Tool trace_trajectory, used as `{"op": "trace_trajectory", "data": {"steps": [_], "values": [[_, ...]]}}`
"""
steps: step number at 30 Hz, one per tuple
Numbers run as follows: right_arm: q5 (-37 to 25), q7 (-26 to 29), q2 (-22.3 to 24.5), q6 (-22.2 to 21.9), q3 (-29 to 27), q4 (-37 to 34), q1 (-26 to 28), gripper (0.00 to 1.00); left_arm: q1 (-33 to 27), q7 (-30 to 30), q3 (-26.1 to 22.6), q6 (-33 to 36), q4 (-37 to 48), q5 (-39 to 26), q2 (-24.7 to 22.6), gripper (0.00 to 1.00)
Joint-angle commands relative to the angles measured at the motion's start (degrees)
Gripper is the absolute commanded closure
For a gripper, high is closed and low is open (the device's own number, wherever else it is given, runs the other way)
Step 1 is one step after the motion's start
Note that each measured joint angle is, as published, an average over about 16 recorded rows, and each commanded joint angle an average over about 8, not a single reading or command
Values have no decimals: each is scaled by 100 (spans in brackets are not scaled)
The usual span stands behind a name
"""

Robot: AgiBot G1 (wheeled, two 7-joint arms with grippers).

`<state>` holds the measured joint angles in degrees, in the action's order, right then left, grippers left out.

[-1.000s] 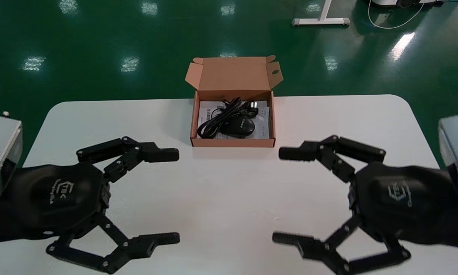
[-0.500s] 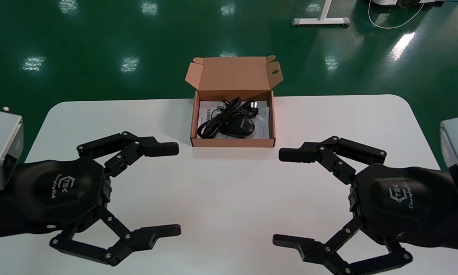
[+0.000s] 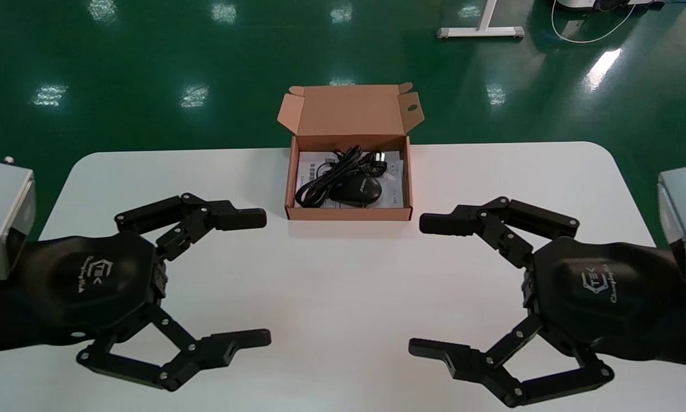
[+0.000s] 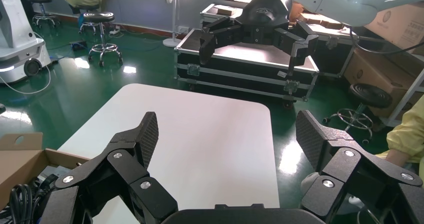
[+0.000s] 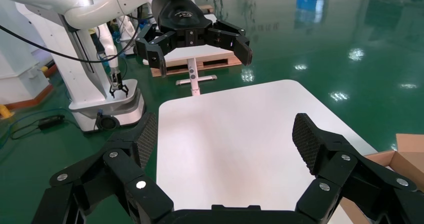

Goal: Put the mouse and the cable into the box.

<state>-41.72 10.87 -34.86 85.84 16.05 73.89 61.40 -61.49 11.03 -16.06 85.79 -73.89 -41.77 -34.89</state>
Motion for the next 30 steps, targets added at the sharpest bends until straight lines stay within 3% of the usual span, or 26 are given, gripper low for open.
{"op": "trace_trajectory", "data": {"steps": [1, 30], "values": [[-3, -4, -4, -4, -1, -8, 4, 0, -1, -7, 1, -2, 7, -1, -3, 0], [-16, -16, -18, -20, -3, -37, 18, 0, -7, -27, 4, -12, 31, -9, -12, 0]]}}
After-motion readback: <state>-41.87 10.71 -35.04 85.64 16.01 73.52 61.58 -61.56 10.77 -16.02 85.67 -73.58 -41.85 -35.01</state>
